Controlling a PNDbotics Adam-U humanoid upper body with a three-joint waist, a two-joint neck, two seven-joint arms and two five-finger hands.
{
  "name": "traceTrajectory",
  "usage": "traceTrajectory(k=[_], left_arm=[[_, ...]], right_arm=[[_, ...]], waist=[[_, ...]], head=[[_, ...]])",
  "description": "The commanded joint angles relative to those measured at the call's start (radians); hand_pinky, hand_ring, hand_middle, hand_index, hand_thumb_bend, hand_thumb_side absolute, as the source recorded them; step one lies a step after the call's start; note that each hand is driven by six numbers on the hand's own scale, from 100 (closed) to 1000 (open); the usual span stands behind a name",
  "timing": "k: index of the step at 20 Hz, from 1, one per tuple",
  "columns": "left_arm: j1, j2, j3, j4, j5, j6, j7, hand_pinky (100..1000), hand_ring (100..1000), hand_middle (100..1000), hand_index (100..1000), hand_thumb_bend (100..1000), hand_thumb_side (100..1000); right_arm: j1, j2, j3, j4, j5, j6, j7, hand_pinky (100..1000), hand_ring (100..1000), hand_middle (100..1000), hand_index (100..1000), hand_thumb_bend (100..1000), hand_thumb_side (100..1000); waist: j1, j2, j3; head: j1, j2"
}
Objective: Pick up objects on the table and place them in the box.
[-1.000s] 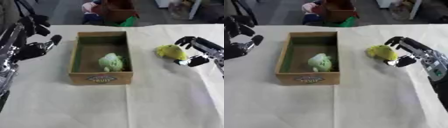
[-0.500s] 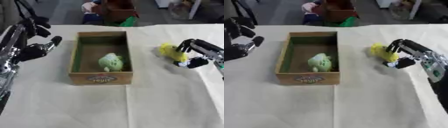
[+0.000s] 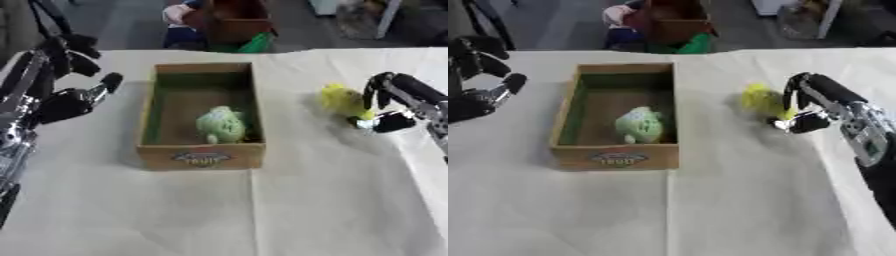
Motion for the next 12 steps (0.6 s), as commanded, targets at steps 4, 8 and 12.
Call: traceTrajectory(k=[4, 8, 12], left_arm=[[-0.009, 0.014, 0.01, -0.006, 0.005, -0.003, -0.001, 650, 602, 610, 783, 467, 266], [-0.011, 0.014, 0.011, -0.007, 0.005, -0.004, -0.002, 654, 601, 610, 783, 467, 265], [-0.014, 0.013, 0.009, -0.009, 0.008, -0.008, -0.008, 659, 605, 613, 786, 449, 265]], right_arm=[[-0.017, -0.016, -0.011, -0.009, -0.019, 0.009, -0.063, 567, 624, 666, 765, 441, 416], [-0.02, -0.017, -0.013, -0.004, -0.037, 0.015, -0.067, 591, 673, 711, 801, 439, 415], [-0.033, -0.015, -0.012, 0.017, -0.043, 0.017, 0.001, 662, 780, 804, 847, 438, 404]], waist=[[-0.001, -0.012, 0.001], [0.0, -0.009, 0.002], [0.001, -0.005, 0.006]], head=[[-0.002, -0.003], [-0.002, -0.003], [-0.007, -0.004]])
